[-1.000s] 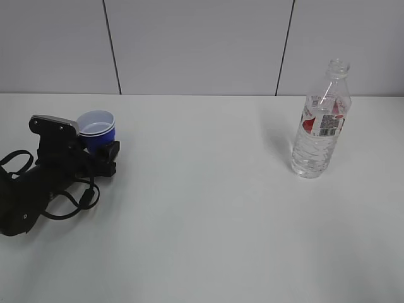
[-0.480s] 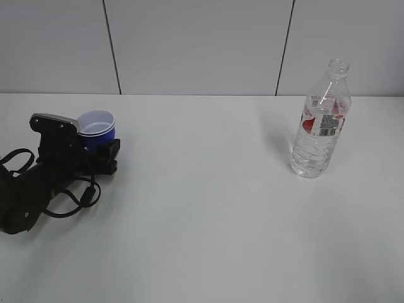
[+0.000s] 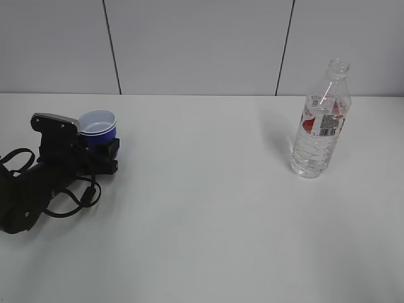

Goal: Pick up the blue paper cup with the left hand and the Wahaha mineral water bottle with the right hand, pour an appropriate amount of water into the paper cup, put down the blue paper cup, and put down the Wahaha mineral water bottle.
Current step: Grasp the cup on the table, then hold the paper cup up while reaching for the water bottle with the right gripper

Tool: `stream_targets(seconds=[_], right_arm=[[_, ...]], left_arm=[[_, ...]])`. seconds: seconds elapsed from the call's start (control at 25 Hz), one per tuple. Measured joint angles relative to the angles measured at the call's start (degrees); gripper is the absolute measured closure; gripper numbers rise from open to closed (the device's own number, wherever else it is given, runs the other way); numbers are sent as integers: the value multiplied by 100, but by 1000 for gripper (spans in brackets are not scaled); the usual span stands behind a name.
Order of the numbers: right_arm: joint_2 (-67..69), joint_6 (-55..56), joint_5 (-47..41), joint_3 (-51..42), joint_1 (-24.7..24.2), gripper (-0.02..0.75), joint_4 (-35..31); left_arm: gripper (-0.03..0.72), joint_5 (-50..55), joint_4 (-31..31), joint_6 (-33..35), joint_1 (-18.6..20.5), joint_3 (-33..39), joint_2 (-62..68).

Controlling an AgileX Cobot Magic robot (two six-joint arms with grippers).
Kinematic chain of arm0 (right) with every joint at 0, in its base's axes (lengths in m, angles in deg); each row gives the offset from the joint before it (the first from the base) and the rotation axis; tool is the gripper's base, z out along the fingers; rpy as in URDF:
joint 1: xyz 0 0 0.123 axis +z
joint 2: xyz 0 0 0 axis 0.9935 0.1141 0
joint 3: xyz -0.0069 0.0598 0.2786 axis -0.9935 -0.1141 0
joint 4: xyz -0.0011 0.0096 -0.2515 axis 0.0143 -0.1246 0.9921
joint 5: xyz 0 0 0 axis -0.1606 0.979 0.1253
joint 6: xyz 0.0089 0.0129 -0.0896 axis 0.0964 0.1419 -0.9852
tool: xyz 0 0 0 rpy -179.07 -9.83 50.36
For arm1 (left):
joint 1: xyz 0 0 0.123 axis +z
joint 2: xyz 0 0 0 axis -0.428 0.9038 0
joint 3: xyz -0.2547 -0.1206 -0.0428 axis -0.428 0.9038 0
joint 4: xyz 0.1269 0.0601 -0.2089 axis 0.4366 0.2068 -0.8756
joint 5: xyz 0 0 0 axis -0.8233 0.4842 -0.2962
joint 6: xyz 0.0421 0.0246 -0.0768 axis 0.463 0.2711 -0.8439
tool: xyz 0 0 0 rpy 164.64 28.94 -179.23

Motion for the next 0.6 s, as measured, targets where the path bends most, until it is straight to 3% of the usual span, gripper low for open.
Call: stream_targets(seconds=[0.16,0.6], right_arm=[[0,0,0,0,0,151,0],[0,0,0,0,0,150,0]], left_arm=[[234,0,31,0,0,0,0],[241,0,59,0,0,0,-14]])
